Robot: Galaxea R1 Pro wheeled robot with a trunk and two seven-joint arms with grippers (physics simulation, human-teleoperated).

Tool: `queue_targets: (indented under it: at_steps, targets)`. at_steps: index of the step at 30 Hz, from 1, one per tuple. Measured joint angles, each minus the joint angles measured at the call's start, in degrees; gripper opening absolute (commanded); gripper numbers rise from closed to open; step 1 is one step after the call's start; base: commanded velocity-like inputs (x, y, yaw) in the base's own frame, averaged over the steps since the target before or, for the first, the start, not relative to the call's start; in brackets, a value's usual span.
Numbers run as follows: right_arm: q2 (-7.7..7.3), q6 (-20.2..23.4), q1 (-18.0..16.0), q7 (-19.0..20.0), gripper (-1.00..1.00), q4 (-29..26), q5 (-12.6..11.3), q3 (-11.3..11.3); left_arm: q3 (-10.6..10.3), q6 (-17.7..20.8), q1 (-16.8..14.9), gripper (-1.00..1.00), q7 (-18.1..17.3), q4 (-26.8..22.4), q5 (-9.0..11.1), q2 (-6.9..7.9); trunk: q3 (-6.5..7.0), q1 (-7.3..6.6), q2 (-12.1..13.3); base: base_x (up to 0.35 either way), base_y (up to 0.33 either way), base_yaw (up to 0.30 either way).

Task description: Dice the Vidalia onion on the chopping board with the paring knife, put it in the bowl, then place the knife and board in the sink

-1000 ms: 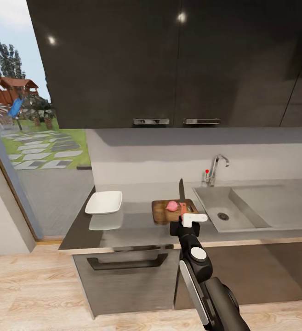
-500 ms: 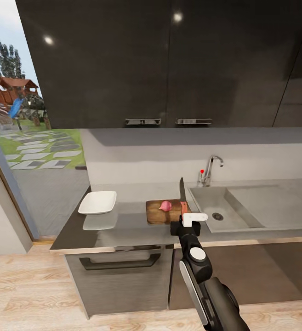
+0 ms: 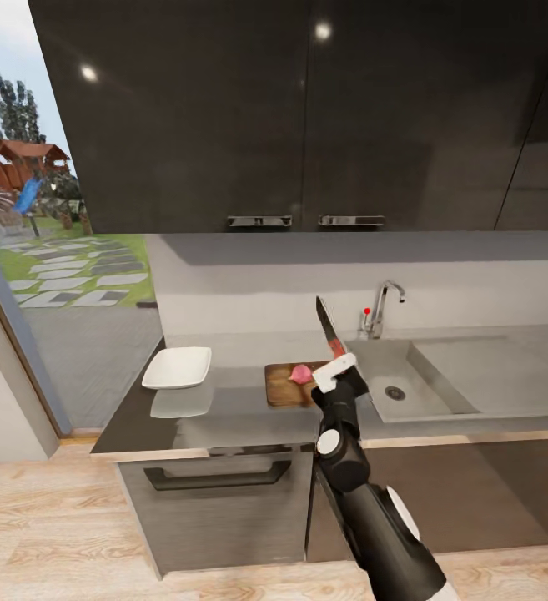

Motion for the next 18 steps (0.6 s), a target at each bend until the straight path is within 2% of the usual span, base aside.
queue_targets:
  at_steps: [1, 4, 7, 11, 18]
  targets:
    - [0.00, 1.14, -1.31, 2.32, -1.00, 0.41, 0.25, -0.01, 0.00, 0.00, 0.00, 1.00, 0.00, 0.00, -0.01, 0.00, -0.01, 0.00, -0.01, 0.000, 0.000, 0.000]
    - [0.00, 2.05, -2.53, 4.63, -1.00, 2.23, 0.55, -0.02, 0.01, 0.00, 0.00, 1.00, 0.00, 0.00, -0.01, 0.00, -0.01, 0.00, 0.00, 0.000, 0.000, 0.000]
    - [0.00, 2.25, -3.21, 5.28, -1.00, 5.46, 0.66, 0.04, 0.01, 0.00, 0.00, 1.00, 0.00, 0.00, 0.00, 0.00, -0.01, 0.00, 0.00, 0.000, 0.000, 0.000]
    - [0.00, 1.96, -3.87, 5.63, -1.00, 12.37, 0.63, 0.11, 0.01, 0.00, 0.00, 1.00, 0.00, 0.00, -0.01, 0.00, -0.01, 0.00, 0.00, 0.000, 0.000, 0.000]
    - [0.00, 0.85, -4.04, 7.01, -1.00, 15.16, 0.81, 0.31, 0.01, 0.00, 0.00, 1.00, 0.00, 0.00, -0.02, 0.00, -0.01, -0.01, -0.01, 0.000, 0.000, 0.000]
